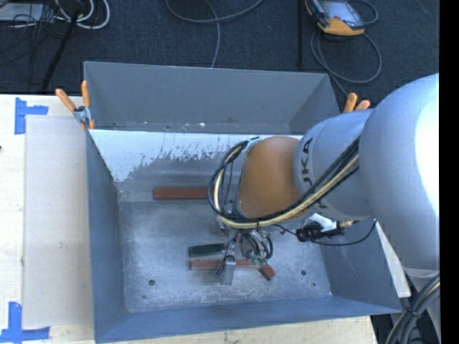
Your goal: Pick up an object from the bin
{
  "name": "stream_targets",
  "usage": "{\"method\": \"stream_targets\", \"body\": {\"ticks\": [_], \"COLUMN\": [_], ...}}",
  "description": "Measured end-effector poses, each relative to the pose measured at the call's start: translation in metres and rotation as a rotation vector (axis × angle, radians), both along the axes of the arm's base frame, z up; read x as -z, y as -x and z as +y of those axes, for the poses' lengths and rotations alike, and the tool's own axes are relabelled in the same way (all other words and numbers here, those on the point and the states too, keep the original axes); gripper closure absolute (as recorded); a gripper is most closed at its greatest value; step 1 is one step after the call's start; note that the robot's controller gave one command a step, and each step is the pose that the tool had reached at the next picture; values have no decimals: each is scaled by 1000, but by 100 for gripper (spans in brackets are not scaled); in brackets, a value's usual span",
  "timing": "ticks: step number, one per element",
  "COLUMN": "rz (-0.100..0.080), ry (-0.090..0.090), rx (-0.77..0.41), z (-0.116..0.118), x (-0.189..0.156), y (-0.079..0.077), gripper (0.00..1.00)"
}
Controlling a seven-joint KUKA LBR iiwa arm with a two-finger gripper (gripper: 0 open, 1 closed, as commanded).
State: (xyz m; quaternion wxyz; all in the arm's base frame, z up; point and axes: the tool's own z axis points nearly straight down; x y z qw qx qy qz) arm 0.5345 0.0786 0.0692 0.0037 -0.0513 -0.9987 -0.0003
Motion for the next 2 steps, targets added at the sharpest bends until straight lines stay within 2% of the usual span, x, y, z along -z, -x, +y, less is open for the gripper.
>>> {"method": "stream_targets", "body": {"ticks": [1,2], "rz": [-2,-4], "ry": [0,0], "rx": [0,1], "z": [0,0], "x": [0,1], "y": [1,0], "gripper": [0,100]}}
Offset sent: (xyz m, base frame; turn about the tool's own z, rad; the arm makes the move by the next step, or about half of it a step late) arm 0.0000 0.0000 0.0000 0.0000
